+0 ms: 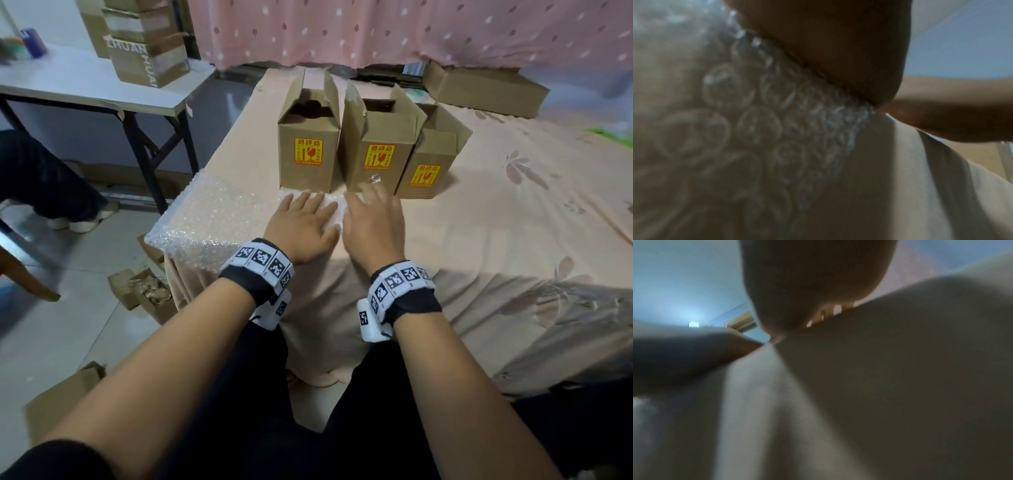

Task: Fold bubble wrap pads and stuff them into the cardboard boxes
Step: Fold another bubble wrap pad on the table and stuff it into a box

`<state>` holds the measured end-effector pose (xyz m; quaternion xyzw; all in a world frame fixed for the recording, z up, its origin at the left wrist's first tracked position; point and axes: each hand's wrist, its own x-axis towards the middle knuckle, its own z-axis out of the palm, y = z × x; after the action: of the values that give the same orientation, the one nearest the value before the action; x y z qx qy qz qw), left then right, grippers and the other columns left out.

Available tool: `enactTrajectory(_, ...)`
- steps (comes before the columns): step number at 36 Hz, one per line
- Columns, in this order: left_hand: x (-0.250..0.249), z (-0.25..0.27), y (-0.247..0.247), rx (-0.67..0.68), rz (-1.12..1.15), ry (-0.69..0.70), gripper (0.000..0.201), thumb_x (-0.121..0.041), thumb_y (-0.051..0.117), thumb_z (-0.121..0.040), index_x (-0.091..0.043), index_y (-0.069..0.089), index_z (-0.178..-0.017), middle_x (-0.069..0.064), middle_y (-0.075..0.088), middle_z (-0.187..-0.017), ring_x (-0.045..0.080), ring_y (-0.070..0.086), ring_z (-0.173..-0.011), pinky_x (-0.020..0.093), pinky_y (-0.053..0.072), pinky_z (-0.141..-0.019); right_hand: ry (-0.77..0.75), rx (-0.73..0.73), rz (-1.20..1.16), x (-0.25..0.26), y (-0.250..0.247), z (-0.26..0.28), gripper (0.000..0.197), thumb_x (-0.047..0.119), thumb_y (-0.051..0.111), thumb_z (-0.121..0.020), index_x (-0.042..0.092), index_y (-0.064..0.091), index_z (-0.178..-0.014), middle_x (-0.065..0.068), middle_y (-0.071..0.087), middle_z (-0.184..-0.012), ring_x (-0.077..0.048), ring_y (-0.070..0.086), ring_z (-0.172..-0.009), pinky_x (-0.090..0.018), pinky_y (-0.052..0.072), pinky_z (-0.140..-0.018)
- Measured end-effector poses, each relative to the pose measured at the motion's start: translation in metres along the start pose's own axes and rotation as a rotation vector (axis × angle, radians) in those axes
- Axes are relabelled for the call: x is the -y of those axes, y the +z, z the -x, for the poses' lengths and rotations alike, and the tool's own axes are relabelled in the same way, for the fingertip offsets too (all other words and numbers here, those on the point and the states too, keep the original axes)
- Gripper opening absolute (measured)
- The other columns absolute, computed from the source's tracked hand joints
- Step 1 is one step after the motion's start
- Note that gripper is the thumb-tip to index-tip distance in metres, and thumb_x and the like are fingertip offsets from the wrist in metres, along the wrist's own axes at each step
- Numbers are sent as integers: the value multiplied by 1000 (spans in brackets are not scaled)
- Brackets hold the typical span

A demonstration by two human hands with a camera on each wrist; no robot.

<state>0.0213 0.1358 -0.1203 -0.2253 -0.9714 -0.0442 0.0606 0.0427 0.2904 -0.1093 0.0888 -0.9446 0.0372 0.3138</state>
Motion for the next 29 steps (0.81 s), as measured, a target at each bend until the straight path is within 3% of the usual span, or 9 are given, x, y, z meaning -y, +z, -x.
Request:
enactTrajectory(4,0,-1,-4,26,8,0,74,-47,10,-94,-15,16,-161,8,18,-167,26,14,-155,49,11,-124,-42,299,-228,16,7,-17,45,26,37,-103,23,48,-146,-3,47,-152,-21,37,-143,-43,23,-118)
enactTrajectory(8,8,-4,-9,49,127,-27,60,-41,19,-106,-15,19,-161,2,17,-168,18,15,-154,39,14,-122,42,548,-197,-7,15,-18,51,40,19,-107,29,28,-157,5,23,-166,-13,16,-153,-42,8,-124)
enactTrajectory(13,19,-10,-11,25,120,-40,51,-35,25,-106,-15,37,-152,6,37,-158,24,35,-143,40,27,-113,150,586,-182,-42,14,-7,55,42,16,-106,30,19,-159,4,9,-169,-14,6,-155,-44,6,-125)
enactTrajectory(17,16,-6,-6,-12,37,-100,63,-43,17,-95,-16,42,-147,8,46,-150,26,42,-136,43,30,-111,172,634,-101,-39,10,-9,54,35,18,-105,30,18,-159,4,10,-168,-12,6,-154,-49,2,-124)
enactTrajectory(19,15,-5,-3,-43,34,-96,64,-43,16,-93,-15,44,-143,7,48,-149,24,40,-138,45,24,-116,162,625,15,-31,3,-18,56,30,25,-102,23,26,-157,-2,20,-166,-17,13,-154,-51,3,-123)
enactTrajectory(21,15,-7,-2,-44,48,-80,60,-41,19,-96,-14,42,-144,7,44,-152,24,35,-143,46,18,-120,109,523,70,-16,-2,-26,53,23,37,-95,14,43,-147,-9,40,-156,-24,30,-147,-47,16,-121)
enactTrajectory(23,15,-9,-2,-27,70,-65,58,-39,23,-100,-13,38,-149,8,38,-158,24,28,-148,46,17,-122,51,468,-35,1,-2,-28,46,19,41,-94,12,51,-139,-10,49,-148,-27,41,-138,-41,28,-114)
enactTrajectory(25,19,-10,-4,-6,85,-51,62,-42,22,-100,-13,35,-153,9,34,-161,25,27,-149,45,21,-121,7,477,-103,11,10,-24,46,25,34,-100,17,46,-144,-5,44,-153,-22,37,-141,-40,25,-116)
enactTrajectory(29,33,-8,-8,51,115,-44,79,-58,14,-92,-17,29,-158,8,28,-164,25,26,-151,42,22,-122,46,558,-114,0,22,-17,56,42,22,-105,23,25,-158,1,18,-167,-16,12,-154,-41,8,-124)
